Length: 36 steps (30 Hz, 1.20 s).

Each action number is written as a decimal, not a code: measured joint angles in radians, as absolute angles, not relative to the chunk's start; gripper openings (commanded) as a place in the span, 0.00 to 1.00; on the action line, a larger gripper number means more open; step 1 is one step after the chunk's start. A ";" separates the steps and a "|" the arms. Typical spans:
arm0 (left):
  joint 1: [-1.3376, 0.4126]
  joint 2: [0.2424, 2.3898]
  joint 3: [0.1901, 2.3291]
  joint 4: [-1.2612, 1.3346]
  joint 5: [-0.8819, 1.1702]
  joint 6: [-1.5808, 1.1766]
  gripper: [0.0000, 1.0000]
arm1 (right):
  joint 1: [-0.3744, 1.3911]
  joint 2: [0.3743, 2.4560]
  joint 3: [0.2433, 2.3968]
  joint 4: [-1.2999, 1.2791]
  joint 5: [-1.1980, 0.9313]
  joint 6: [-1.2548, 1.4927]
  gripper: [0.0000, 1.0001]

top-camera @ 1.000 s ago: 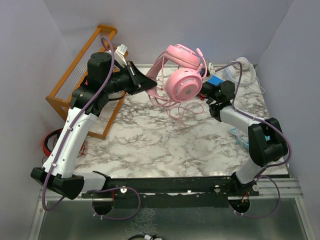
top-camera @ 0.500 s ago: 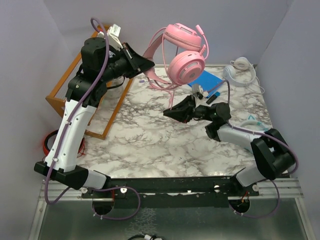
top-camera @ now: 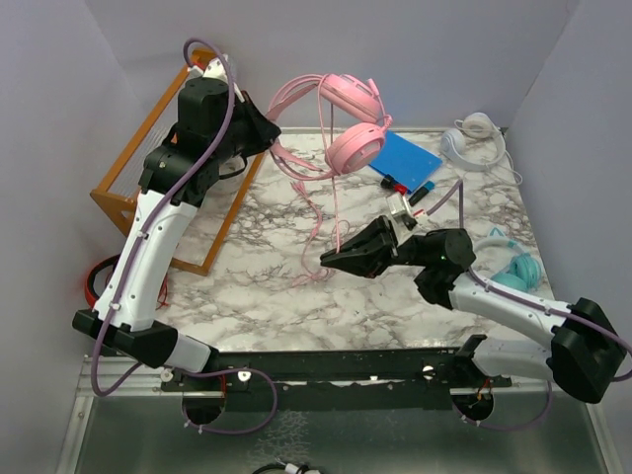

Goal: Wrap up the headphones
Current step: Wrap the headphones cable around the headphones.

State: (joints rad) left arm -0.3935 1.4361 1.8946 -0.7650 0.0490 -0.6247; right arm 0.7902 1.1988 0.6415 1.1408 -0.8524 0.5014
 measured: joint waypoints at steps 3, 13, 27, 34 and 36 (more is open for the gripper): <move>-0.398 1.431 1.889 -0.779 -0.022 -0.574 0.00 | 0.791 1.161 0.642 1.102 -0.842 0.520 0.17; -0.402 1.333 1.664 -0.680 -0.271 -0.470 0.00 | 0.799 1.266 0.802 1.076 -0.842 0.715 0.28; -0.506 1.261 1.403 -0.457 -0.567 -0.242 0.00 | 0.801 1.509 1.161 1.061 -0.789 0.938 0.35; -0.525 1.179 1.264 -0.350 -0.666 -0.094 0.00 | 0.748 1.487 1.193 0.959 -0.702 0.938 0.35; -0.525 1.164 1.252 -0.333 -0.689 -0.065 0.00 | 0.721 1.486 1.193 0.919 -0.688 0.934 0.39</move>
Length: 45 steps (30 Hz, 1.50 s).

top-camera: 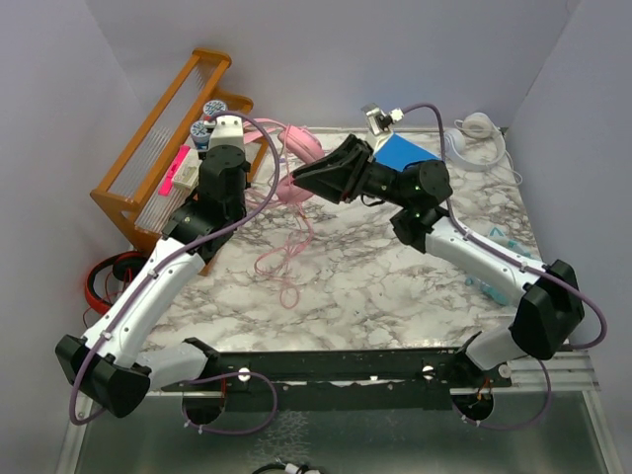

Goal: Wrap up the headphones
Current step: Wrap the headphones cable around the headphones.

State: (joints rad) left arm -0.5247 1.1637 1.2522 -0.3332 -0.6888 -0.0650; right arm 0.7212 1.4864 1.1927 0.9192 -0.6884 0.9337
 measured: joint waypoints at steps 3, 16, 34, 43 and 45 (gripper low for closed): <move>-0.525 1.154 1.252 -0.302 -0.710 -0.039 0.00 | 0.692 1.472 1.187 0.841 -0.676 0.878 0.47; -0.525 1.154 1.597 -0.468 -0.660 -0.221 0.00 | 0.687 1.096 0.840 0.579 -0.456 0.323 0.82; -0.525 1.230 1.942 -0.676 -0.307 -0.492 0.00 | 0.687 1.466 0.877 0.817 -0.445 0.126 1.00; -0.525 1.234 1.942 -0.709 -0.197 -0.558 0.00 | 0.687 1.644 1.079 0.907 -0.494 0.161 0.49; -0.525 1.236 1.942 -0.709 -0.183 -0.567 0.00 | 0.687 1.671 1.095 0.911 -0.512 0.184 0.30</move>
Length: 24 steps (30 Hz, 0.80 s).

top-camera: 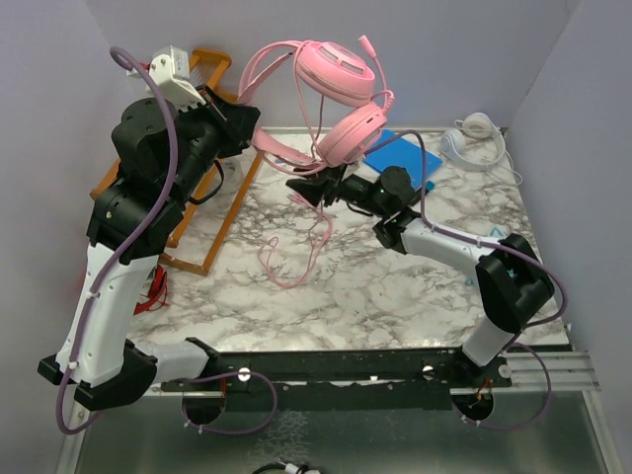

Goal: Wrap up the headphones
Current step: Wrap the headphones cable around the headphones.

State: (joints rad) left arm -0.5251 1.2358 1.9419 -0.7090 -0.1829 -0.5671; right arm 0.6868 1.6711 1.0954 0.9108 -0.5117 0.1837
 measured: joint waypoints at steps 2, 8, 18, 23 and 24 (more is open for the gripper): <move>-0.525 1.238 1.940 -0.709 -0.181 -0.572 0.00 | 0.687 1.687 1.096 0.912 -0.542 0.200 0.13; -0.525 1.251 1.906 -0.706 -0.196 -0.595 0.00 | 0.727 1.656 1.028 0.923 -0.586 0.238 0.01; -0.525 1.329 1.744 -0.644 -0.321 -0.598 0.00 | 0.857 1.439 0.800 1.019 -0.636 0.368 0.15; -0.526 1.334 1.603 -0.596 -0.421 -0.568 0.00 | 0.854 1.373 0.786 1.068 -0.647 0.472 0.23; -0.526 1.333 1.574 -0.579 -0.433 -0.561 0.00 | 0.854 1.365 0.791 1.067 -0.645 0.487 0.22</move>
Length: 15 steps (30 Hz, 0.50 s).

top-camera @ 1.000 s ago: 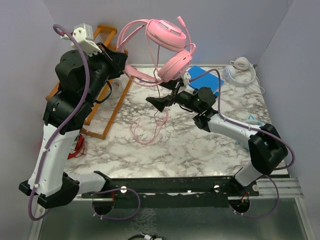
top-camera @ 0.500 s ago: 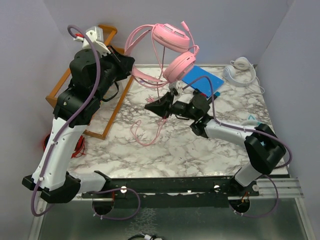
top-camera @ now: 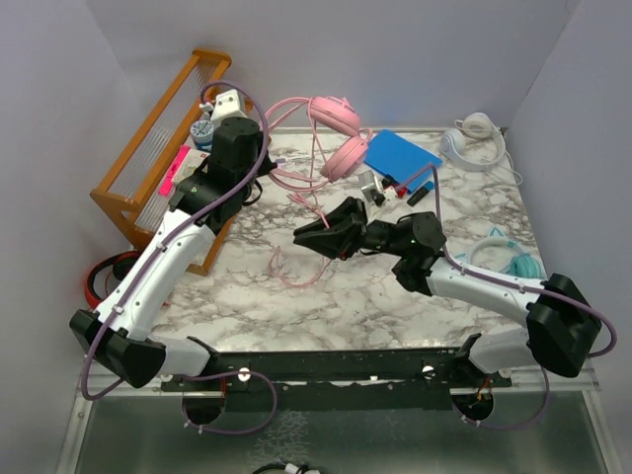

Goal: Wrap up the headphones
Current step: Wrap the headphones cable around the headphones.

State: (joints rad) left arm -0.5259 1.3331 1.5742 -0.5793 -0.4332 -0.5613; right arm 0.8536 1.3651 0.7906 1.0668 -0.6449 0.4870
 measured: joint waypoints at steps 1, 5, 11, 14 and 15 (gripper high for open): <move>-0.526 1.329 1.539 -0.559 -0.445 -0.551 0.00 | 0.854 1.359 0.800 1.060 -0.640 0.502 0.22; -0.526 1.306 1.443 -0.507 -0.480 -0.505 0.00 | 0.854 1.348 0.853 1.028 -0.580 0.552 0.21; -0.526 1.230 1.323 -0.421 -0.514 -0.390 0.00 | 0.854 1.332 0.947 0.887 -0.492 0.545 0.18; -0.526 1.190 1.267 -0.382 -0.514 -0.302 0.00 | 0.854 1.330 1.069 0.687 -0.448 0.477 0.02; -0.526 1.169 1.240 -0.365 -0.513 -0.262 0.00 | 0.854 1.330 1.118 0.601 -0.426 0.447 0.01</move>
